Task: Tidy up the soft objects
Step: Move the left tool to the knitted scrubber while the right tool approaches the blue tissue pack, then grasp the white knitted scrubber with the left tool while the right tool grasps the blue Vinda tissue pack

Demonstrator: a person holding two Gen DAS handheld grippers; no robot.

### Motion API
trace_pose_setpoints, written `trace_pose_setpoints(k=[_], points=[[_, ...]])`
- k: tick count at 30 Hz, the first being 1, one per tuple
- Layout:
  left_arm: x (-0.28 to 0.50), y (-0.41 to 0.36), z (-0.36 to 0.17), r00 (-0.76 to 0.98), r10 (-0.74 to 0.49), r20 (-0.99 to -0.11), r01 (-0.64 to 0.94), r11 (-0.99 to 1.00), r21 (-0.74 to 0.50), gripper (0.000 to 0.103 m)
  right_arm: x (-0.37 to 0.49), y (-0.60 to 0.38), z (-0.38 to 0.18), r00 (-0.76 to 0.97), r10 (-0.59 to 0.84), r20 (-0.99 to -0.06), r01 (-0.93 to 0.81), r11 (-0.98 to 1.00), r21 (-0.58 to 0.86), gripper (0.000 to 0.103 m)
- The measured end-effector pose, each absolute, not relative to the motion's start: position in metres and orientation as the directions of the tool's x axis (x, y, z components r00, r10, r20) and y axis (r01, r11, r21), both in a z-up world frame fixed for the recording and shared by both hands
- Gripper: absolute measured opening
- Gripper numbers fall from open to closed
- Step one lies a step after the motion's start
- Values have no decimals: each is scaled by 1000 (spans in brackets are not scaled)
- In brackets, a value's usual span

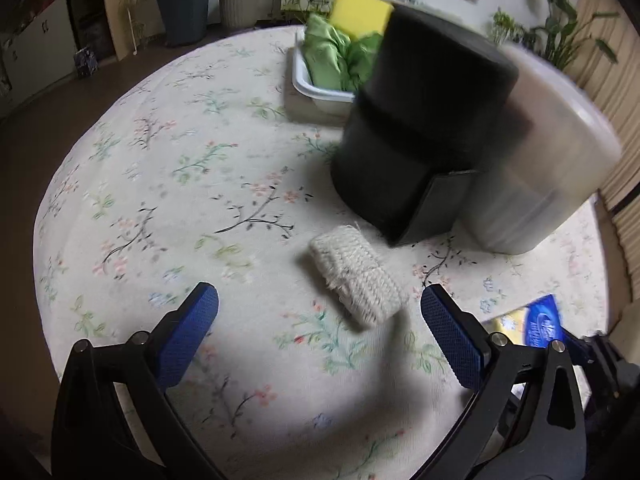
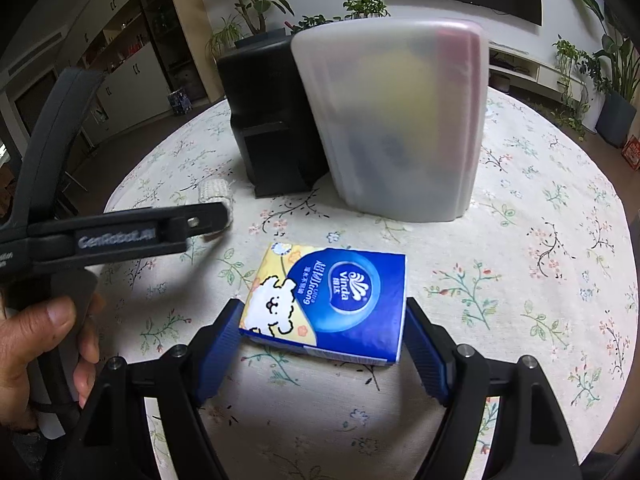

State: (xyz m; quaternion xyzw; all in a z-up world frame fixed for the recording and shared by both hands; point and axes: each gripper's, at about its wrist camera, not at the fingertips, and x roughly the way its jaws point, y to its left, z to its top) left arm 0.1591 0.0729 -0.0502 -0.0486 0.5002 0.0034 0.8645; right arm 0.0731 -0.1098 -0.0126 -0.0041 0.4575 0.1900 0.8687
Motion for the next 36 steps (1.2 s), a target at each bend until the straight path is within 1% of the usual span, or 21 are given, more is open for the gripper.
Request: trace_pose_setpoints(k=[2,4,7,8,9,10,11,12,13,14,15,17,19,26,36], points=[[164,69,-53,499,-3,-866,-65,997,-41,103,75,-109,-13,511,326,-795,-335,928,165,80],[166,69,-52,500,7,-866,-75,997,-35,103,75,-111,-13,512,328,-794,-332,928,170,80],[169,71,-53,501,33,-865,-98,995,-19,99,77,-115,-12,514,337,-789,-329,927,182,80],[169,70,-53,507,47,-860,-98,995,-3,93,77,-115,-13,514,338,-789,-330,926,182,80],[168,68,-52,519,56,-853,-91,996,10,89,77,-114,-13,514,338,-789,-332,926,181,80],[169,67,-52,525,51,-850,-83,996,9,79,77,-113,-13,513,339,-788,-333,925,181,80],[168,65,-51,530,50,-847,-76,997,11,66,77,-113,-14,513,341,-788,-335,925,182,80],[167,63,-49,535,49,-843,-72,997,12,59,76,-113,-14,512,343,-788,-337,924,184,80],[166,62,-48,539,49,-841,-72,997,12,47,76,-113,-14,511,346,-787,-337,923,187,80],[162,61,-46,542,48,-839,-73,997,10,40,76,-114,-14,511,348,-786,-338,922,189,80],[160,60,-46,545,48,-837,-72,997,10,38,75,-115,-15,511,349,-785,-338,922,190,80],[153,58,-46,551,44,-833,-66,998,9,29,75,-116,-15,513,346,-786,-336,923,187,80],[146,57,-45,555,37,-831,-62,998,3,24,74,-117,-15,513,346,-785,-335,923,188,80],[126,57,-42,569,-9,-822,-56,997,-50,20,71,-117,-11,522,339,-783,-330,926,181,79],[97,55,-33,587,-66,-807,-26,995,-100,20,59,-118,8,559,341,-756,-340,926,166,79]])
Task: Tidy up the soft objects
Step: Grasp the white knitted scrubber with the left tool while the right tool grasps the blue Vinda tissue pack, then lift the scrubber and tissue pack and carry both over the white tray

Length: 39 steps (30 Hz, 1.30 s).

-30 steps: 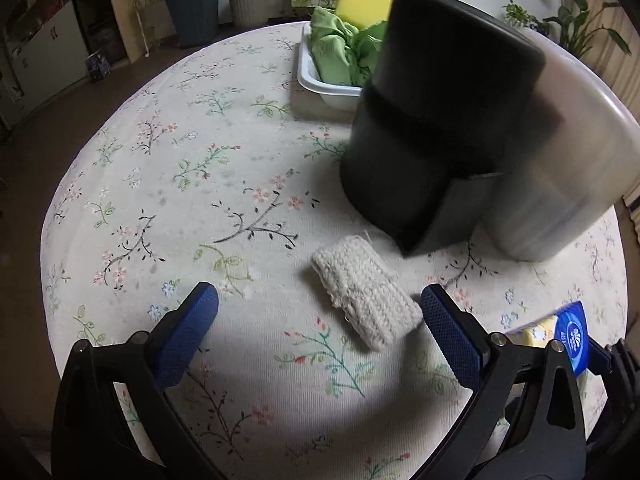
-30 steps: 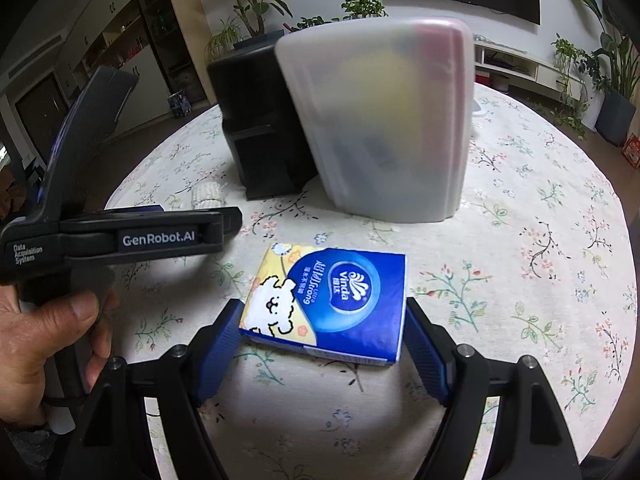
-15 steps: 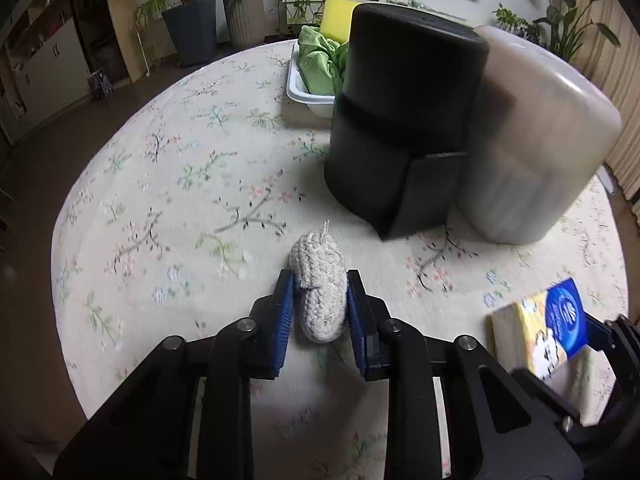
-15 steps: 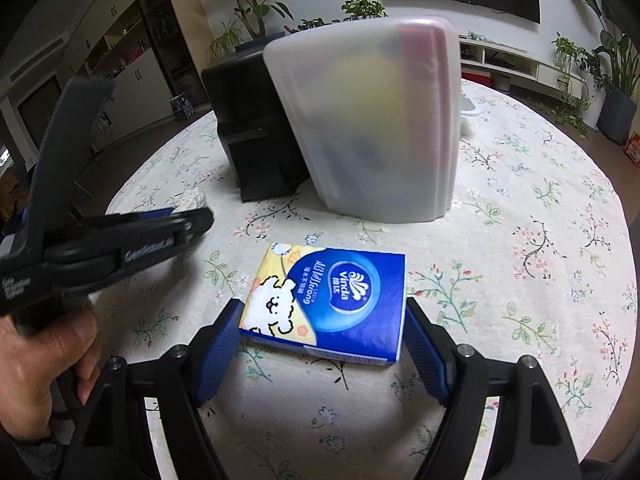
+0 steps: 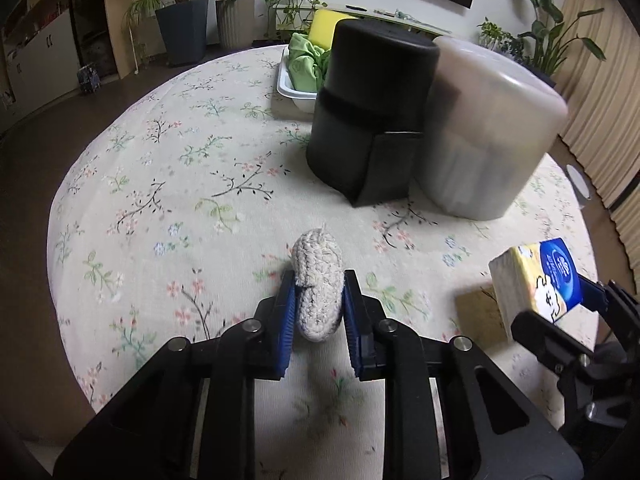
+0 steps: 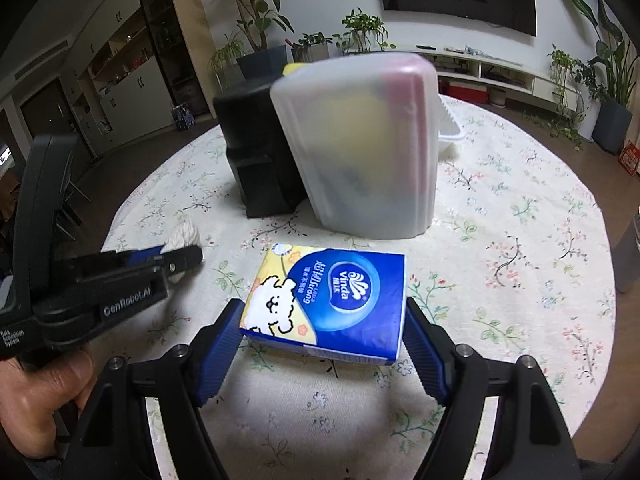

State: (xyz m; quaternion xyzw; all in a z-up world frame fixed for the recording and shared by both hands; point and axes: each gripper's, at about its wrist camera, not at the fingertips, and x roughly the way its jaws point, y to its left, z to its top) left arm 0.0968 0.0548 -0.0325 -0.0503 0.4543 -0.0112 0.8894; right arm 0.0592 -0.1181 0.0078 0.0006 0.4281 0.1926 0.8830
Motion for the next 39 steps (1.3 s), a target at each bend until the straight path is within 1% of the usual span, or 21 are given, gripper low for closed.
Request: trace_pose_setpoints(k=[4,13,17,20,30,36,39], points=[[90,58,-25,595,-86,-799,-17,993,-120,20,55,-127,13,561,335,-757,-337,928,160,79],[85,60,14,631,-155,-760,37,985,-170,20,53,-169,28,579,282,-765,-281,950,137,79],[90,62,35,649,-185,-738,61,980,-192,20,61,-189,44,609,261,-749,-254,959,127,79],[99,68,53,671,-175,-720,70,982,-174,20,71,-202,62,640,242,-730,-245,964,104,79],[166,103,109,716,-159,-680,82,986,-143,20,133,-233,116,708,180,-682,-244,970,2,79],[214,99,126,719,-147,-679,117,989,-91,20,192,-242,132,698,168,-696,-252,968,-18,79],[240,91,128,705,-172,-688,159,984,-83,20,221,-240,137,687,178,-705,-271,962,-21,79]])
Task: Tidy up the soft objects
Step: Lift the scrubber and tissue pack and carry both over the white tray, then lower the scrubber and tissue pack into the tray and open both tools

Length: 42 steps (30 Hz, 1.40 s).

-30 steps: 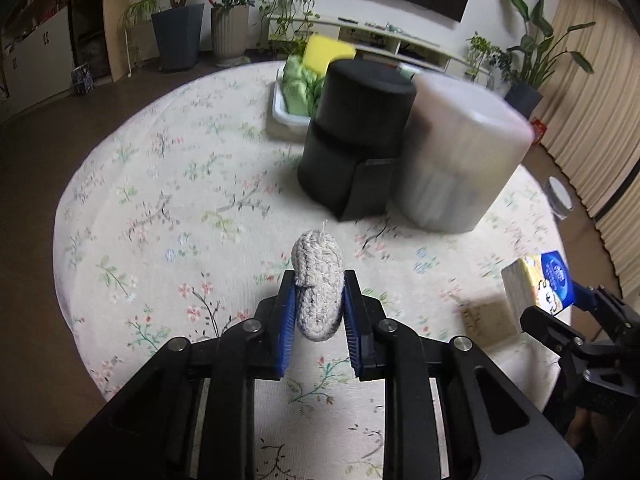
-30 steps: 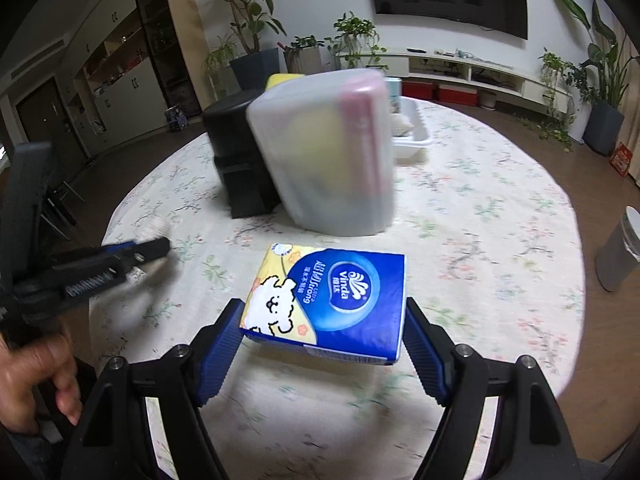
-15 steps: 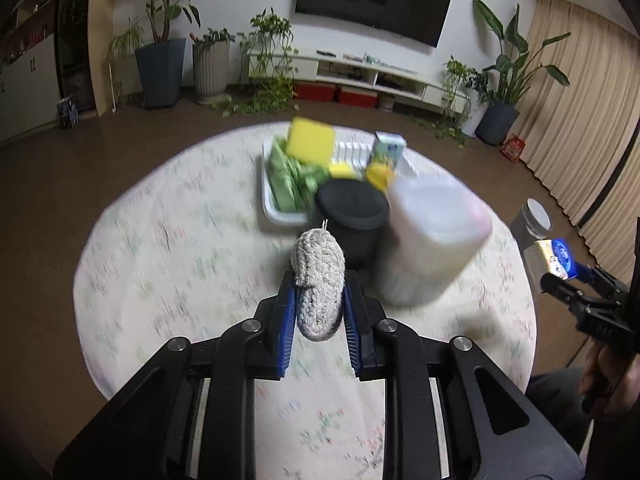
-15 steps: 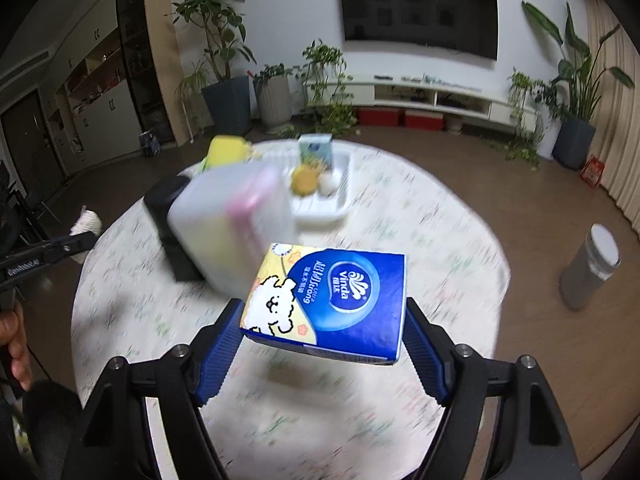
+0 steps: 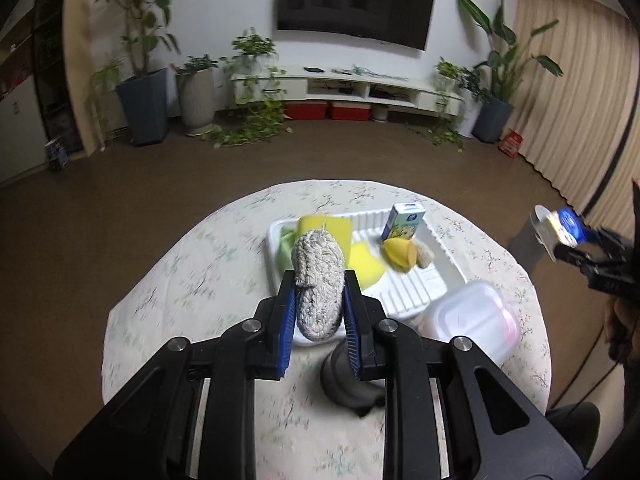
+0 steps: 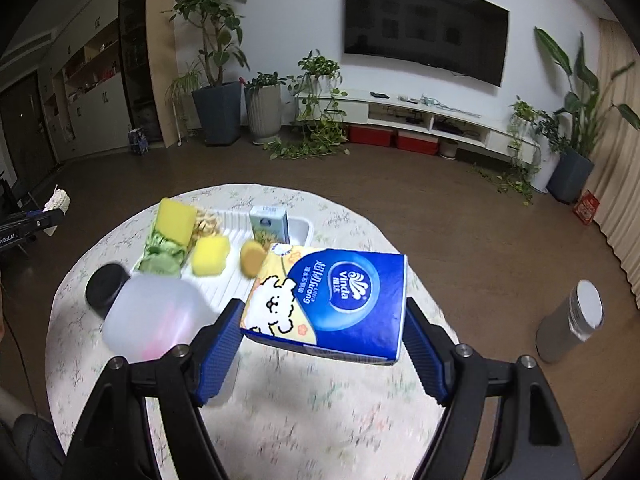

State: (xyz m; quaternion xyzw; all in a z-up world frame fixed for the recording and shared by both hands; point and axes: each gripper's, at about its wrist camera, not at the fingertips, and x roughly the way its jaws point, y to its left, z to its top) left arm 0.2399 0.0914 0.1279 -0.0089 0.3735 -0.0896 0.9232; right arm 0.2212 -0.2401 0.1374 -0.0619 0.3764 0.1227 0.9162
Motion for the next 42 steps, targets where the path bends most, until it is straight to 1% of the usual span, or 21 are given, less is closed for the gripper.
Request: trace_pose_setpoints(k=[3,9,13,18,23,29,33,42], points=[[268,77,122,670,-187,-719,208,976,-60,20,252,-232,143,677,182,-713,-297,954,-39,79],[318,49,106,596,-217,-773,309,951,-28,20,310,-206,138,613,245,-751,-375,927,-3,79],[349,31,88,528,-229,-818,375,927,-18,20,336,-178,121,548,284,-787,-457,889,2,79],[370,8,69,464,-264,-846,464,886,-22,20,358,-152,95,474,299,-828,-526,850,5,79],[381,-15,45,407,-239,-881,528,849,13,20,370,-135,69,388,312,-867,-593,805,24,79],[389,-22,27,369,-214,-904,543,839,23,21,375,-123,41,312,287,-905,-651,759,16,79],[396,-22,15,333,-177,-926,540,841,34,22,381,-115,31,294,279,-914,-665,747,14,79],[402,-22,6,301,-148,-942,540,841,40,22,381,-105,18,281,260,-924,-679,734,0,79]])
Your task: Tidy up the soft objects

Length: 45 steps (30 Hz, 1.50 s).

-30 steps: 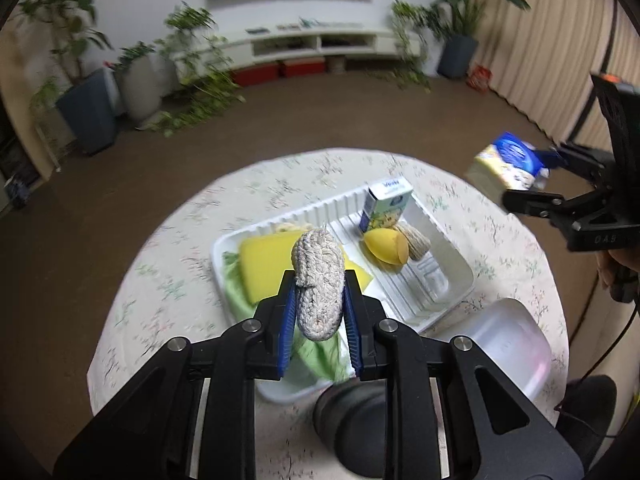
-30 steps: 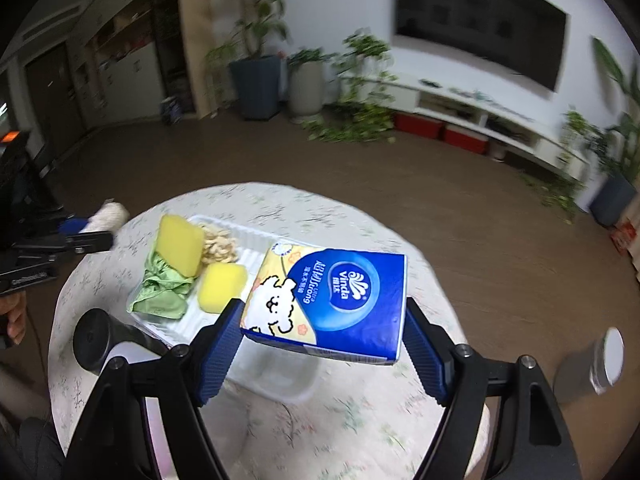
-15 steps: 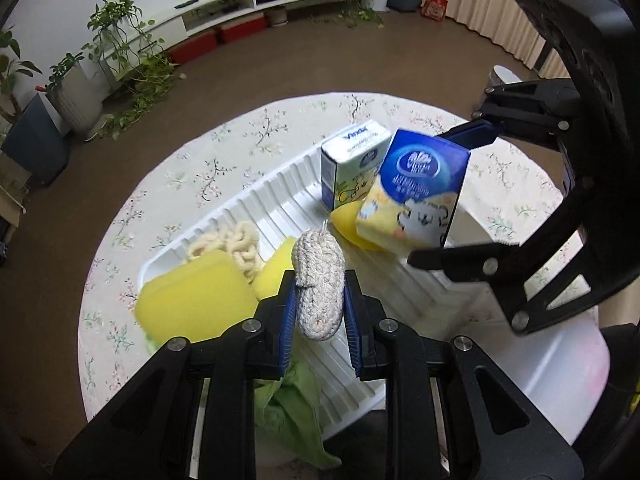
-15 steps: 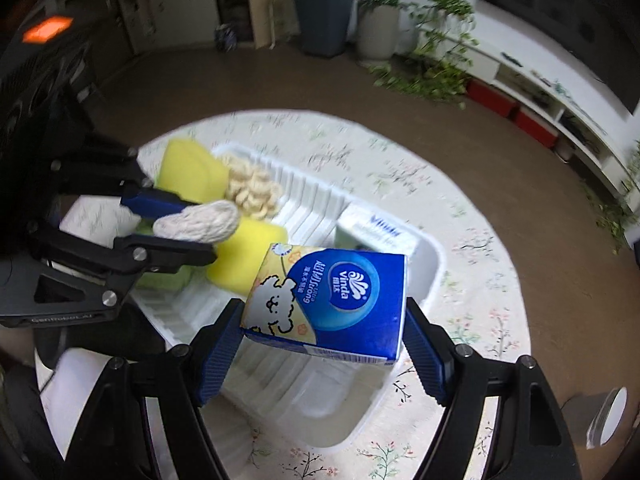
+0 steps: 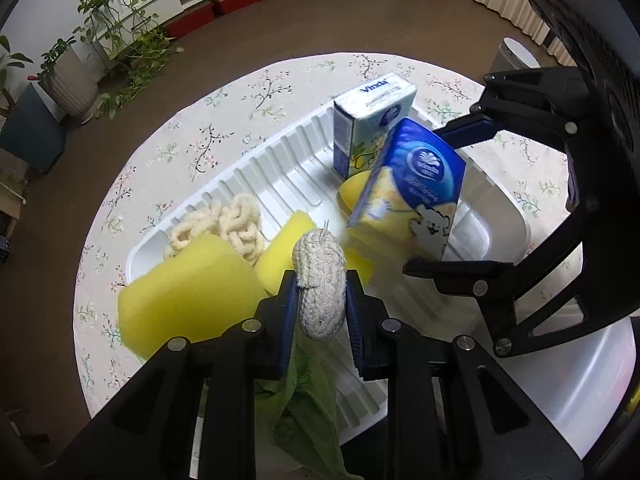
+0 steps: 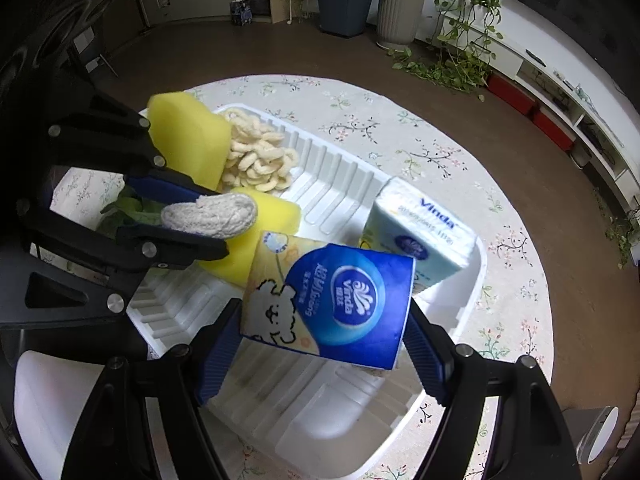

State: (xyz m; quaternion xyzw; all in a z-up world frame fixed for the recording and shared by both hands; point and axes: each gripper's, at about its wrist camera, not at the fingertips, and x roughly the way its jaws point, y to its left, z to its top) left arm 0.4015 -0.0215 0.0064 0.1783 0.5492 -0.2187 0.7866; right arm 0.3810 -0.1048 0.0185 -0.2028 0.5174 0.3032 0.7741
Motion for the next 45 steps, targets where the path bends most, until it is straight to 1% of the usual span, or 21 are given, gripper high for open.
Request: trace_pose_setpoints(k=[4,6,8,12,14,22,27,29,31,33,35,36,37,38,40,43,45], points=[[404,-23,3,295,-128,-947,537,842,53,23,382,-104,13,283,245,-927,-680,733,-14,79],[405,-22,3,304,-123,-945,531,845,61,31,382,-104,13,289,242,-926,-678,734,-20,79],[405,-19,5,320,-122,-940,525,848,69,55,382,-106,14,289,249,-924,-674,738,-12,79],[404,-17,9,332,-132,-934,520,852,64,58,379,-108,19,298,264,-917,-675,737,-7,86],[402,-17,12,345,-131,-930,519,852,73,62,377,-111,23,306,273,-912,-675,738,-5,87],[395,-9,30,396,-158,-904,496,865,66,62,374,-121,35,333,301,-893,-653,758,12,91],[385,3,52,462,-187,-867,466,883,58,62,372,-139,48,366,331,-870,-617,786,40,91],[376,12,65,504,-193,-842,445,894,61,70,371,-150,56,382,346,-857,-593,803,60,92],[366,20,78,542,-204,-815,422,905,53,70,370,-162,63,403,356,-843,-565,822,77,95],[352,30,91,583,-222,-782,389,921,29,76,366,-177,70,427,364,-827,-528,843,98,98],[335,40,103,621,-241,-745,357,934,-4,87,359,-193,76,449,378,-810,-491,862,129,100],[326,44,108,638,-245,-730,342,939,-17,90,355,-200,78,455,386,-802,-474,868,148,102],[315,47,111,653,-251,-715,331,943,-28,96,347,-209,80,466,392,-793,-453,876,167,103],[302,49,114,667,-260,-698,325,945,-42,98,341,-214,82,478,393,-786,-440,881,173,103],[276,49,116,692,-260,-674,307,950,-51,101,324,-223,84,501,391,-772,-424,889,176,103],[241,45,115,727,-228,-647,274,961,-31,103,288,-231,87,538,386,-749,-408,897,169,103],[213,40,113,756,-209,-621,245,969,-28,103,261,-233,90,573,376,-728,-397,905,155,103]])
